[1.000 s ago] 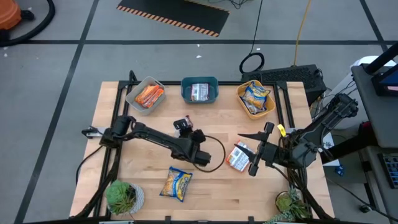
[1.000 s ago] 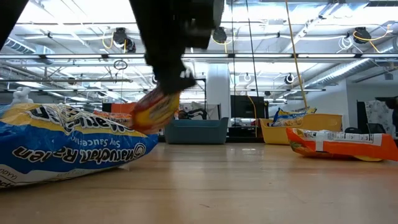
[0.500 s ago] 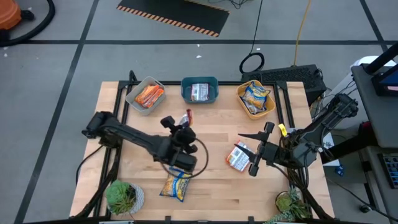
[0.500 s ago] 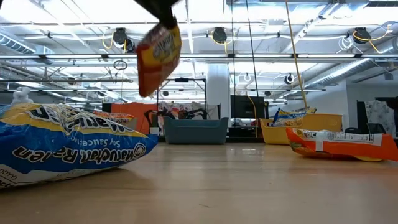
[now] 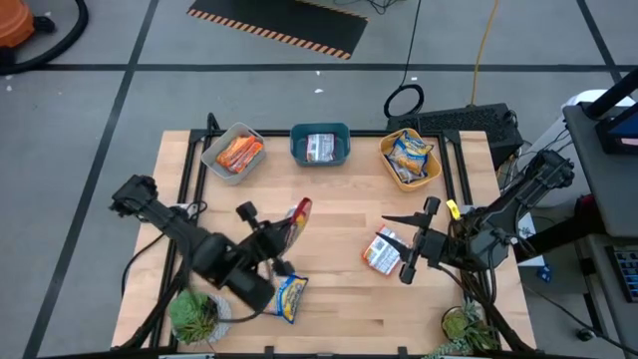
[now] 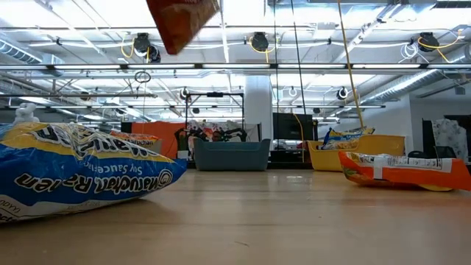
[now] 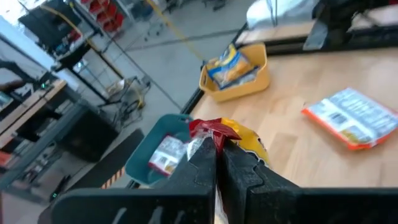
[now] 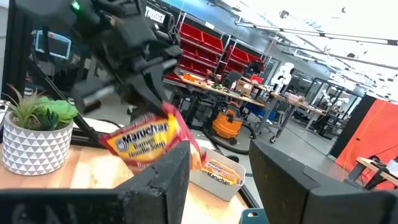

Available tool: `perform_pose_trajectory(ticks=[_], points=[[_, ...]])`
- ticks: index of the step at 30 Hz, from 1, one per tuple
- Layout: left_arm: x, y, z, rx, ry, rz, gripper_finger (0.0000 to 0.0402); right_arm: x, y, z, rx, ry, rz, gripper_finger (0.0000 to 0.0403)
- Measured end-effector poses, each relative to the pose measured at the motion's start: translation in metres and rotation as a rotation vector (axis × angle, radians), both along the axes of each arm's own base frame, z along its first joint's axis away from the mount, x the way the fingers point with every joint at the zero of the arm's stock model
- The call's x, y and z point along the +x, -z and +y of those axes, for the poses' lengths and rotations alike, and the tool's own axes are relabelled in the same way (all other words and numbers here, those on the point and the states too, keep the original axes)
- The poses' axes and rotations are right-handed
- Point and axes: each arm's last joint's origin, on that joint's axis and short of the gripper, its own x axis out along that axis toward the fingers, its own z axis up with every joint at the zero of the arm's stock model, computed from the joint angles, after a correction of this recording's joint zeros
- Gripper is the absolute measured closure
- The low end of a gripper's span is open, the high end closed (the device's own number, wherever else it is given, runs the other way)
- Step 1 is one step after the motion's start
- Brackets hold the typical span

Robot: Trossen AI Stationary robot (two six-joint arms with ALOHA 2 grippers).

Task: Sort Maruchan noodles
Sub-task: Put the red noodle pack into the blue bin

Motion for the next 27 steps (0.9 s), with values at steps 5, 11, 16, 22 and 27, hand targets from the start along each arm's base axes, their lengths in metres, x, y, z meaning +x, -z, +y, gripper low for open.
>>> perform_pose_trajectory(ticks=[5,11,16,22,27], points=[[-0.012,-0.005,-0.014,0.011,0.042,-0.037,0.0391,0.000,0.000,0.000,-0.001,0.000,0.000,0.0241],[-0.017,-0.005,-0.022,0.023,0.077,-0.029,0.0389,0.000,0.000,0.000,-0.005,0.000,0.002,0.0241],[-0.013,-0.006,-0.018,0.030,0.054,-0.043,0.0388,0.000,0.000,0.000,-0.027,0.000,0.010,0.0241],[-0.002,-0.007,-0.001,0.049,-0.014,-0.057,0.0388,0.000,0.000,0.000,-0.030,0.000,0.011,0.0241],[0.012,-0.012,0.019,0.113,-0.115,-0.108,0.0387,0.000,0.000,0.000,-0.030,0.000,0.011,0.0241]])
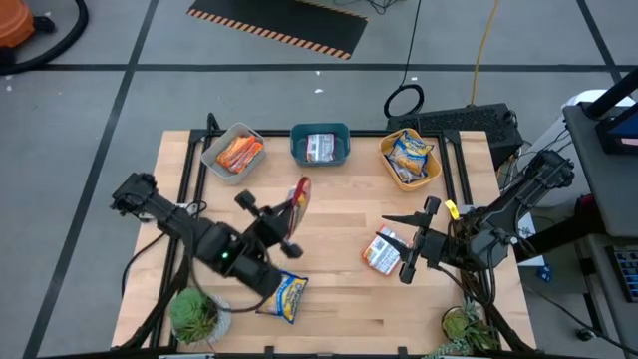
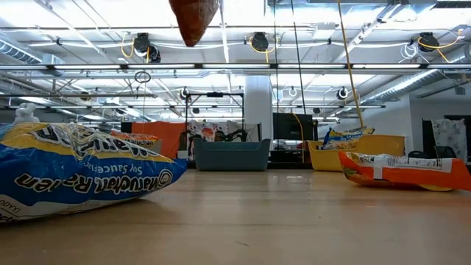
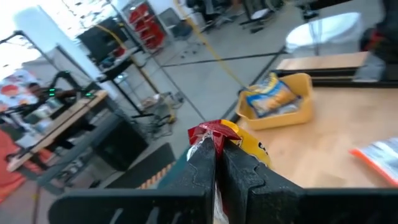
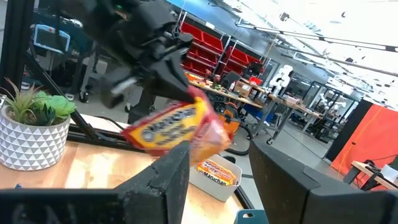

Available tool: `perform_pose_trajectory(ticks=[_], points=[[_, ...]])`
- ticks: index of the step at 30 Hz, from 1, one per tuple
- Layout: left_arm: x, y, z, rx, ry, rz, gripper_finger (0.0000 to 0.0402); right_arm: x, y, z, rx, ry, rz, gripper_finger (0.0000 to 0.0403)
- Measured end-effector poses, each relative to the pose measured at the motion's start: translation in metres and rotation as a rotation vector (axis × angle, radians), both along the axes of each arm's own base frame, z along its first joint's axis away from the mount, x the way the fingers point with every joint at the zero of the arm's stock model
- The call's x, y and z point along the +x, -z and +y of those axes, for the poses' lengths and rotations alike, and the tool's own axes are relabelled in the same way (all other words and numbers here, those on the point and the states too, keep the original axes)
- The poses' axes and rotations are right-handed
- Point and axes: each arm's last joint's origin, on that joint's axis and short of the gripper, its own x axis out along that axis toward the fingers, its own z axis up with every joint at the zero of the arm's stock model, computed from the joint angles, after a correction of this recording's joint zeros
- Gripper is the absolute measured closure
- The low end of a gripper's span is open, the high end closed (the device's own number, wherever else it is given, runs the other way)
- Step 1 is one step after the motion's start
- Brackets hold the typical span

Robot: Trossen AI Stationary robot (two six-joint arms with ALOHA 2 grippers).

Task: Sort Maruchan noodles
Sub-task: Put the red noodle pack into the blue bin

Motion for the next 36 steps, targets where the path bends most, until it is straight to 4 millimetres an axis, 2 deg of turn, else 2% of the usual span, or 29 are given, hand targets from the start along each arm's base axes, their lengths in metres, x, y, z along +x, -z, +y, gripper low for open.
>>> perform_pose_trajectory(ticks=[9,17,21,25,30,33,36], points=[[0.034,-0.011,0.046,-0.004,-0.066,0.009,0.0387,0.000,0.001,0.000,-0.030,0.000,0.020,0.0241],[0.068,-0.030,0.097,-0.075,0.113,-0.041,0.0387,0.000,0.013,0.000,-0.117,0.000,0.127,0.0241],[0.072,-0.032,0.128,-0.027,0.076,0.001,0.0387,-0.003,0.019,0.001,-0.115,-0.005,0.164,0.0241],[0.072,-0.029,0.163,0.002,0.089,0.105,0.0387,-0.008,0.023,0.006,-0.118,-0.034,0.189,0.0241],[0.074,-0.020,0.206,-0.045,0.134,0.145,0.0387,-0.014,0.023,0.013,-0.120,-0.072,0.184,0.0241],[0.070,-0.010,0.232,-0.058,0.072,0.166,0.0387,-0.016,0.022,0.017,-0.117,-0.088,0.177,0.0241],[0.065,0.010,0.256,-0.106,0.059,0.198,0.0387,-0.018,0.020,0.019,-0.109,-0.101,0.160,0.0241]])
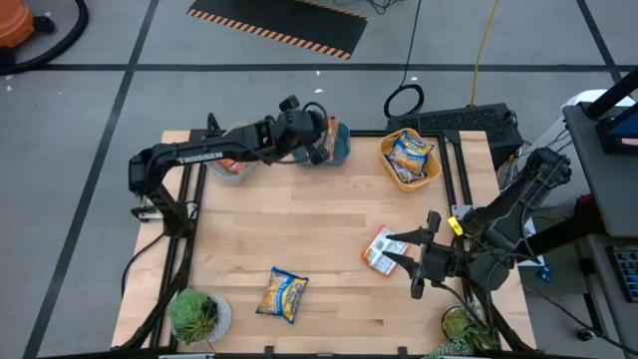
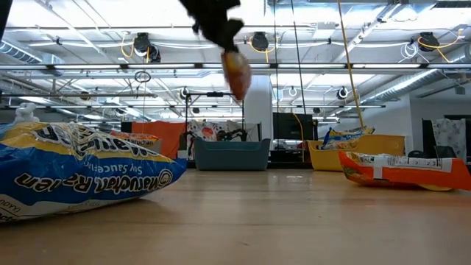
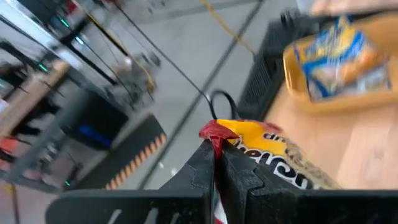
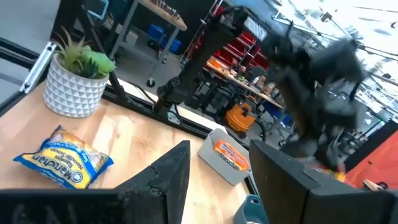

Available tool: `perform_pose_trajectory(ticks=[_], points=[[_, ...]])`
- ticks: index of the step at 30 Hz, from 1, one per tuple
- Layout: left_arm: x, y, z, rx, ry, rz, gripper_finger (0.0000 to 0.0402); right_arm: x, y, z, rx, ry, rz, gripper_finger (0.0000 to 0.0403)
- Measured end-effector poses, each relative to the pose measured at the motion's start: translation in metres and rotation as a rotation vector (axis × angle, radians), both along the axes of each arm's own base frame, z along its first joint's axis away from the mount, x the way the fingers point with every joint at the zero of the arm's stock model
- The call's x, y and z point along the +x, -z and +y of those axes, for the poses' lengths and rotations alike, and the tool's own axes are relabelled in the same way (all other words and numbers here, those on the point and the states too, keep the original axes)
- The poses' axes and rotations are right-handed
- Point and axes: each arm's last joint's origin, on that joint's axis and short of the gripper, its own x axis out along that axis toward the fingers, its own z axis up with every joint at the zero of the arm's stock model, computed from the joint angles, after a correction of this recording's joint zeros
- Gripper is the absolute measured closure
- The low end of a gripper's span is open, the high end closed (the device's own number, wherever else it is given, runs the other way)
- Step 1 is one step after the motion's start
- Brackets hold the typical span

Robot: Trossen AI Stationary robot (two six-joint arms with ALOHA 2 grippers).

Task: Sort Maruchan noodles
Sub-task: Put the red noodle pack into the blue bin

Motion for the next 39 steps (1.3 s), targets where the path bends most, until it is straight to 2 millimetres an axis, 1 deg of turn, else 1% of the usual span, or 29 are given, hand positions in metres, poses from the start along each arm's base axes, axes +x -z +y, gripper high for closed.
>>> perform_pose_trajectory(ticks=[4,8,13,18,22,31,39], points=[[-0.007,0.029,0.023,-0.096,-0.014,0.012,0.0387,-0.001,0.000,0.001,-0.017,-0.009,0.003,0.0241],[-0.013,0.055,0.037,-0.111,-0.042,0.001,0.0387,-0.001,0.000,0.001,-0.017,-0.007,0.003,0.0241],[-0.019,0.074,0.051,-0.095,-0.081,-0.055,0.0387,-0.001,0.000,0.001,-0.021,-0.008,0.004,0.0241],[-0.025,0.091,0.059,-0.094,-0.111,-0.084,0.0387,-0.001,0.000,0.001,-0.035,-0.009,0.008,0.0241],[-0.030,0.095,0.066,-0.104,-0.143,-0.087,0.0387,-0.001,0.000,0.001,-0.041,-0.010,0.009,0.0241],[-0.032,0.091,0.074,-0.086,-0.151,-0.132,0.0387,-0.001,0.000,0.001,-0.051,-0.011,0.010,0.0241],[-0.032,0.091,0.074,-0.090,-0.147,-0.136,0.0387,-0.001,-0.005,0.002,-0.045,-0.013,-0.017,0.0241]])
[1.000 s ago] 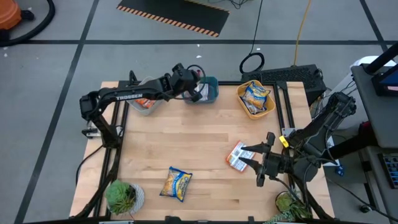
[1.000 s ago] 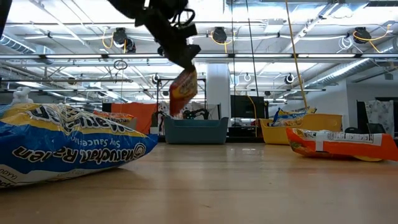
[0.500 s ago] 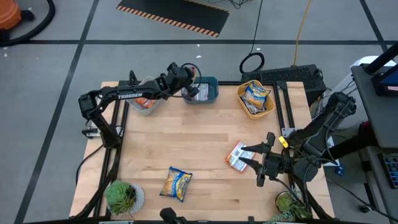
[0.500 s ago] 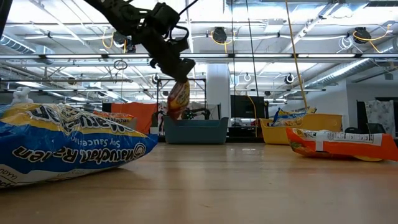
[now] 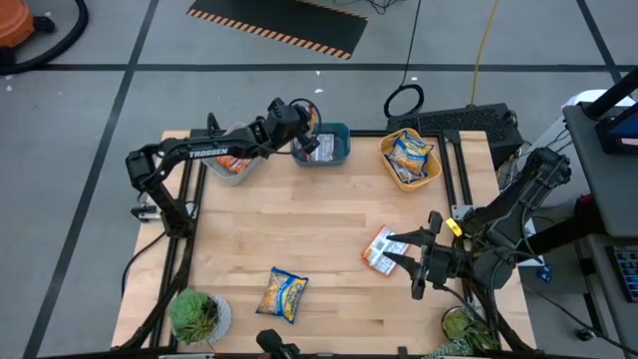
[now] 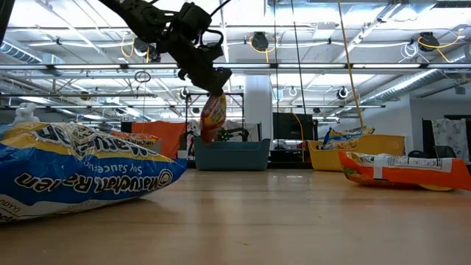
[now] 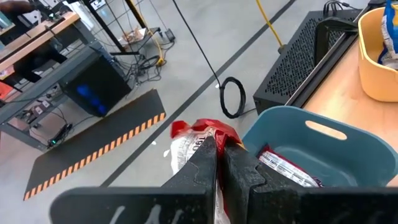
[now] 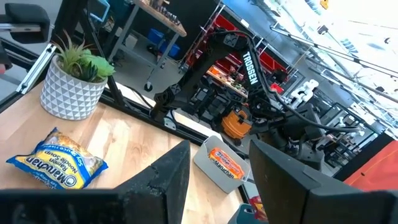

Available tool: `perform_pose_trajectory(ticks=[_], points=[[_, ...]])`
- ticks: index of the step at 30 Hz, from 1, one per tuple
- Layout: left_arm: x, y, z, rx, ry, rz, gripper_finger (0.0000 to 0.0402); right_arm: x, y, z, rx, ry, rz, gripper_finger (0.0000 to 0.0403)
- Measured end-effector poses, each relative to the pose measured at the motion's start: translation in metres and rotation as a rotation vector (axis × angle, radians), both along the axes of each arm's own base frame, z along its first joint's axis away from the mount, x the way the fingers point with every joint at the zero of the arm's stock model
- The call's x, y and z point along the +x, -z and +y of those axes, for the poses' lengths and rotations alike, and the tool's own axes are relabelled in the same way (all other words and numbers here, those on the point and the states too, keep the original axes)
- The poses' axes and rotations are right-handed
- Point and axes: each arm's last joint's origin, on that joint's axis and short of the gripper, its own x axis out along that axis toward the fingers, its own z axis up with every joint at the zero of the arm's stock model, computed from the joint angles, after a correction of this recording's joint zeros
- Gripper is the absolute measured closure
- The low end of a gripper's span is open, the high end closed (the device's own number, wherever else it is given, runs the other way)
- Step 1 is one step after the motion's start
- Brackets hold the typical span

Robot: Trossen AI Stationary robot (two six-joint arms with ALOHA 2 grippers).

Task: Sort Maruchan noodles
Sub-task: Put the red noodle pack into the blue bin

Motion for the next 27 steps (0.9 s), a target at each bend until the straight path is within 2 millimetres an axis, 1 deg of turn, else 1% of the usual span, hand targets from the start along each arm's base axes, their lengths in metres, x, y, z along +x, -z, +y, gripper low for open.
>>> perform_pose_trajectory(ticks=[4,6,10,15,19,22,24,27], points=[[0.000,0.003,0.003,-0.004,-0.006,0.003,0.0385,0.000,0.000,0.000,-0.002,0.000,0.000,0.0241],[0.000,0.007,0.005,-0.018,-0.017,0.005,0.0375,0.000,0.000,0.000,-0.003,0.000,0.001,0.0241],[0.002,0.012,0.007,-0.039,-0.029,0.003,0.0334,0.000,0.000,0.000,-0.006,0.000,0.001,0.0241],[0.003,0.012,0.005,-0.049,-0.033,-0.020,0.0283,0.000,0.000,0.000,-0.012,-0.001,0.003,0.0241],[0.005,0.012,0.002,-0.071,-0.039,-0.051,0.0262,0.000,0.000,0.000,-0.017,-0.001,0.004,0.0241],[0.006,0.012,-0.001,-0.084,-0.042,-0.062,0.0257,0.000,0.000,0.000,-0.017,-0.001,0.004,0.0241],[0.005,0.012,0.000,-0.076,-0.087,-0.068,0.0257,0.000,0.000,0.000,-0.016,-0.001,0.004,0.0241],[0.000,0.013,0.004,-0.046,-0.261,-0.083,0.0256,0.000,0.000,0.000,-0.004,0.000,0.001,0.0241]])
